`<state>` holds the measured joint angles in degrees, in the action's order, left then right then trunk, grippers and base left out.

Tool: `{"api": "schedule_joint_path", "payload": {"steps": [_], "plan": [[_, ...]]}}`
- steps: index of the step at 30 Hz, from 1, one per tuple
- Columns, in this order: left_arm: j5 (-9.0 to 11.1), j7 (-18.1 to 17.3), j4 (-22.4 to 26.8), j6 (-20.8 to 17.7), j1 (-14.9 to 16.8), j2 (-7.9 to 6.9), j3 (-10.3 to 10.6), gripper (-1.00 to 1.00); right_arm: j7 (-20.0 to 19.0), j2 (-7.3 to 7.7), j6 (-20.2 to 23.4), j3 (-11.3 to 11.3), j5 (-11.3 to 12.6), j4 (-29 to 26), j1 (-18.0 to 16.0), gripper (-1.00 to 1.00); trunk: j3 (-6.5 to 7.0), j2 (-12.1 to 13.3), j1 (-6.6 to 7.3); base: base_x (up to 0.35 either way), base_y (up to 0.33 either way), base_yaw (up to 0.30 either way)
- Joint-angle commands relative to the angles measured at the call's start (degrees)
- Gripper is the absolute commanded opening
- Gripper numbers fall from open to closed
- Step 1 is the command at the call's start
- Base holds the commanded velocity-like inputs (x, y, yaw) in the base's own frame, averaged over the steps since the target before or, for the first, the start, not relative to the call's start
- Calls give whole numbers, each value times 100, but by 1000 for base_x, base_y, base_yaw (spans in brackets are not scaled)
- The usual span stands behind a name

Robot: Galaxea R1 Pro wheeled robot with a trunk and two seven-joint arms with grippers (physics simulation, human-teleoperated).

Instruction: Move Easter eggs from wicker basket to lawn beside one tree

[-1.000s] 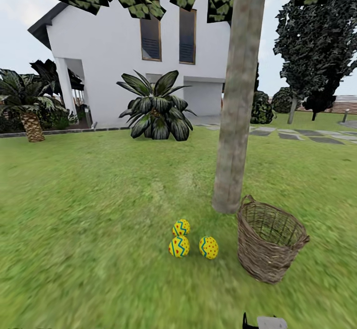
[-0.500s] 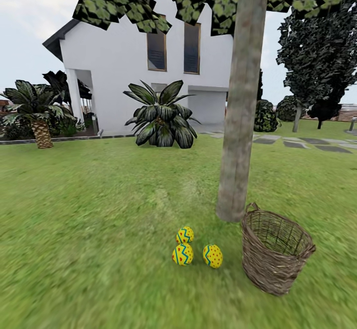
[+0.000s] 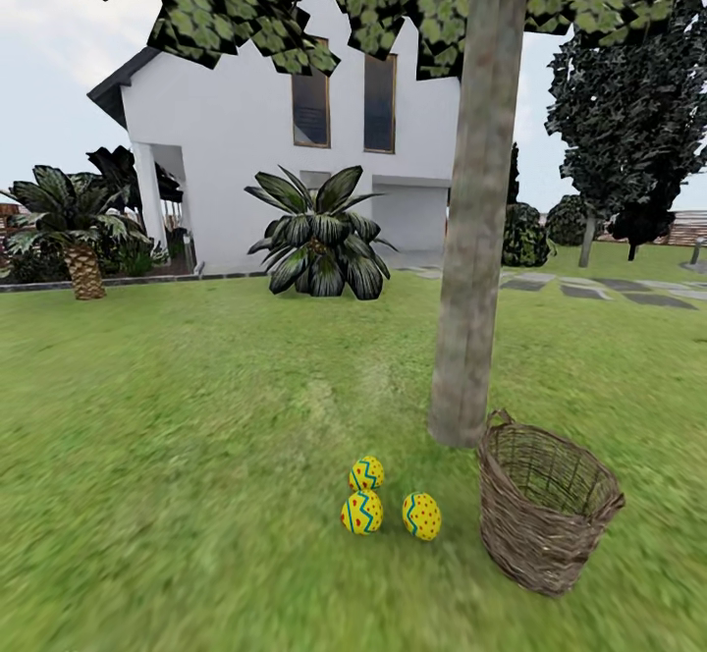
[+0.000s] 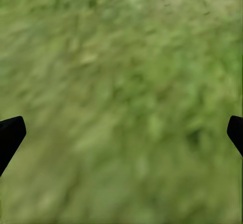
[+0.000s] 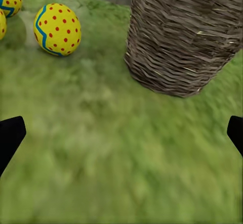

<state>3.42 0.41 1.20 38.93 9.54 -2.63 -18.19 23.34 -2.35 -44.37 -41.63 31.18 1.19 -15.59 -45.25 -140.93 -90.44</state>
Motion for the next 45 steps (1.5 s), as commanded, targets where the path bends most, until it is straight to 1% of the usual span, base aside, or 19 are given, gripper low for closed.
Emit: {"api": "schedule_joint_path", "payload": {"steps": [1,4,6,10,16,30,38,39,41,42,43,45], "plan": [[35,4,-6,23,4,3,27,100,30,-3,-11,-48,20,13,-5,100,3,38,24,0,0,0],[39,8,-6,45,4,-3,24,100,30,19,-11,-47,20,13,-5,100,30,159,90,0,0,0],[56,15,-6,50,4,-22,15,100,30,97,-11,-52,24,13,-5,100,49,239,134,0,0,0],[248,13,-6,53,4,-27,9,100,30,179,-16,-56,28,13,-5,100,85,399,222,0,0,0],[296,12,-6,62,4,-21,9,100,30,176,-19,-62,29,14,-5,100,139,640,354,0,0,0],[300,12,-6,62,4,-16,9,100,30,171,-51,-65,25,14,-5,100,266,1202,661,0,0,0],[299,7,-6,61,4,-19,9,100,27,191,-62,-65,20,18,0,100,195,1202,661,0,0,0],[301,9,-6,58,0,-25,9,100,23,193,-78,-65,20,19,62,100,186,1202,661,0,0,0],[305,11,-6,54,-26,-49,9,100,20,192,-214,-65,20,21,309,100,168,1202,661,0,0,0],[306,11,-6,62,-73,-60,9,100,21,193,-396,-65,20,21,436,100,159,1202,661,0,0,0],[307,7,-6,88,-163,-70,9,100,28,197,-818,-65,17,21,582,100,151,1202,661,0,0,0],[308,5,-6,227,-243,-71,9,100,49,189,-1341,-65,13,21,709,100,133,1202,661,0,0,0]]}}
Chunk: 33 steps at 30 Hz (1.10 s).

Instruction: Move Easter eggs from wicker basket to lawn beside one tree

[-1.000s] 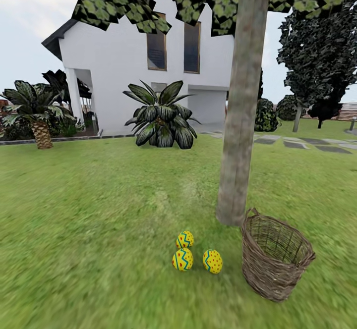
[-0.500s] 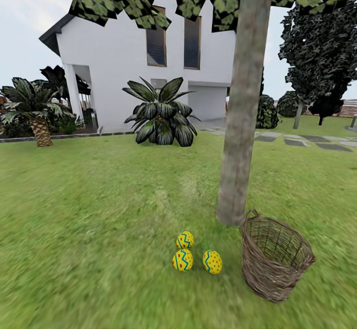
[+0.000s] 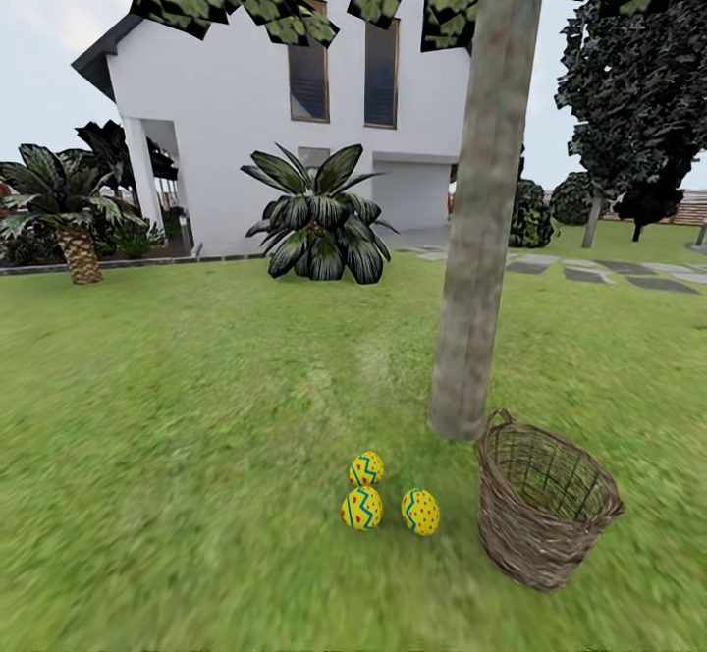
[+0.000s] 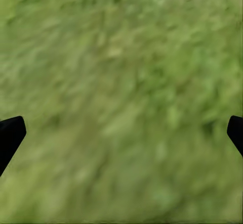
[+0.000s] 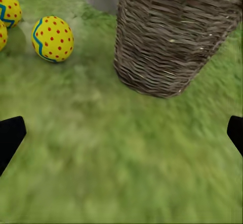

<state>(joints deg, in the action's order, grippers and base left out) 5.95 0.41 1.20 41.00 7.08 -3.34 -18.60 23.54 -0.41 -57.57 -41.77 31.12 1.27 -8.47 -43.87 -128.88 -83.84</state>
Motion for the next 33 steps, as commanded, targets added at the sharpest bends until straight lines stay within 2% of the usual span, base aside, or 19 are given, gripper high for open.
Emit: {"api": "schedule_joint_path", "payload": {"steps": [1,2,3,6,9,18,33], "plan": [[55,2,-6,130,-19,6,52,100,35,-15,-151,-54,15,13,37,100,-15,-3,1,0,0,0],[53,0,-6,191,-26,12,53,100,37,-22,-196,-55,14,13,51,100,-24,-3,1,0,0,0],[49,-16,-6,435,-66,59,59,100,42,-46,-243,-57,5,13,95,100,-33,-3,1,0,0,0],[47,-26,-6,834,-166,182,59,100,44,-49,-243,-59,-5,13,128,100,-59,-3,1,0,0,0],[46,-31,-6,1200,-272,235,59,100,45,-48,-243,-58,-8,12,140,100,-86,-3,1,0,0,0],[46,-24,-6,1324,-312,246,59,100,26,-22,-243,-51,-9,5,144,100,-166,-3,1,0,0,0],[46,-24,-6,1314,-313,246,59,100,10,-29,-116,-39,22,5,144,100,-30,599,331,0,0,32]]}}
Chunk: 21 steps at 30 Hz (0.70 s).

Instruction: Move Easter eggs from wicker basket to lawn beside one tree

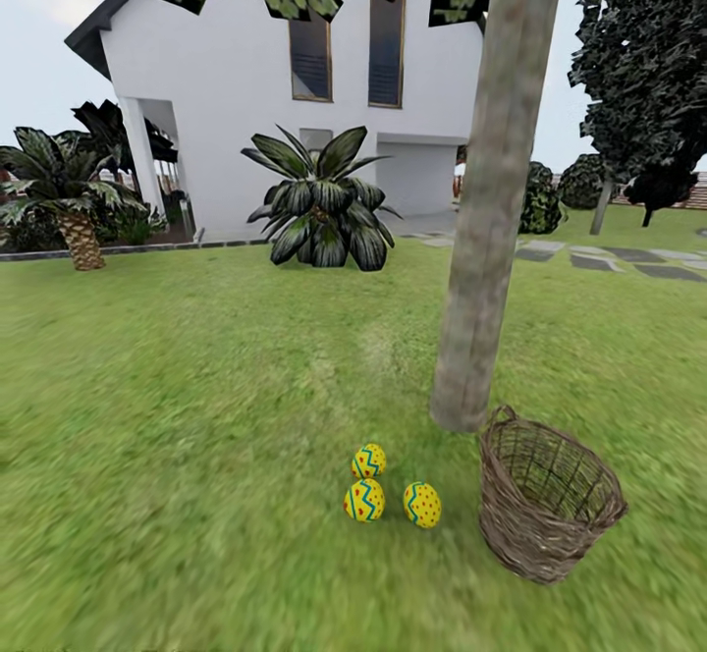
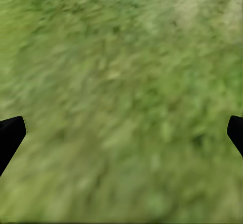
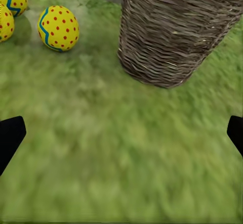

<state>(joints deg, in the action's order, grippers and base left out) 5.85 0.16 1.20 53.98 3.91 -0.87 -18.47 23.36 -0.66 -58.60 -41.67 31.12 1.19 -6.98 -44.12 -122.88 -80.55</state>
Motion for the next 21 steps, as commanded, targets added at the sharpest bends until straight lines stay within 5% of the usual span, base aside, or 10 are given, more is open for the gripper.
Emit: {"api": "schedule_joint_path", "payload": {"steps": [1,7,21], "plan": [[57,2,-6,16,4,-1,46,100,29,-4,14,-50,22,13,-5,100,4,39,24,0,0,99],[57,2,-6,16,4,-1,47,100,13,-16,646,-44,42,-3,-5,100,59,279,156,0,0,105],[57,2,-6,16,4,-1,46,100,-76,-13,718,-43,18,-5,-5,100,189,841,463,0,0,112]]}}
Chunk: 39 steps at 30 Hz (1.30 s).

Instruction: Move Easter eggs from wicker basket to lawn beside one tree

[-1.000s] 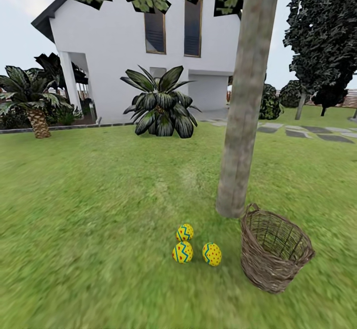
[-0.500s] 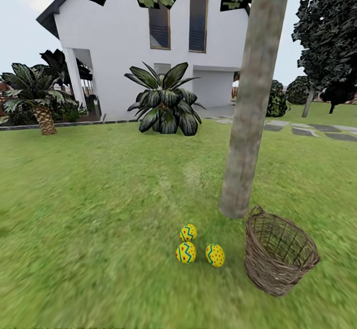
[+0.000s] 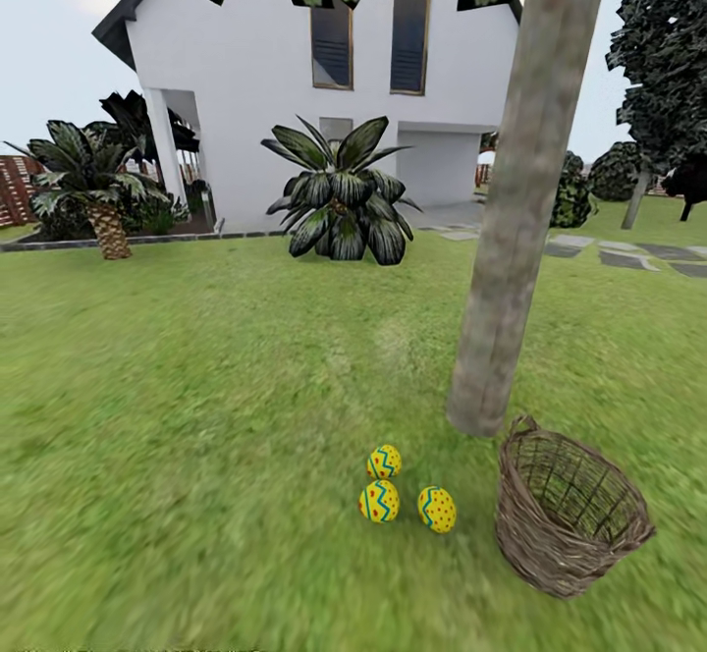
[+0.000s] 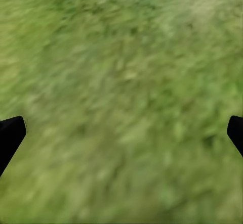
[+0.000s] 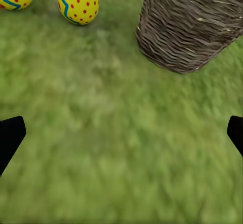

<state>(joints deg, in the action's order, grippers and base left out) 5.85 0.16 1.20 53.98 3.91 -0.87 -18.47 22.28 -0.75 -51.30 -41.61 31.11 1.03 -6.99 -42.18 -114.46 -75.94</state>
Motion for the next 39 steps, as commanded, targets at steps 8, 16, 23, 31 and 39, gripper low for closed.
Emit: {"api": "schedule_joint_path", "payload": {"steps": [8,16,23,31,39], "plan": [[57,2,-6,14,4,0,47,100,31,-4,-4,-58,4,11,-4,100,69,320,177,0,0,101],[57,10,-6,8,4,0,50,100,31,-8,-3,-65,-6,11,-4,100,143,640,353,0,0,99],[57,16,-6,7,4,0,54,100,31,-12,-3,-67,-8,11,-4,100,208,921,507,0,0,98],[50,12,-6,-259,4,0,62,100,31,-6,-3,-67,0,11,-4,100,297,1242,682,0,0,79],[-6,2,6,-1170,4,6,98,100,31,-5,-3,-75,0,11,-4,100,436,1563,858,0,0,7]]}}
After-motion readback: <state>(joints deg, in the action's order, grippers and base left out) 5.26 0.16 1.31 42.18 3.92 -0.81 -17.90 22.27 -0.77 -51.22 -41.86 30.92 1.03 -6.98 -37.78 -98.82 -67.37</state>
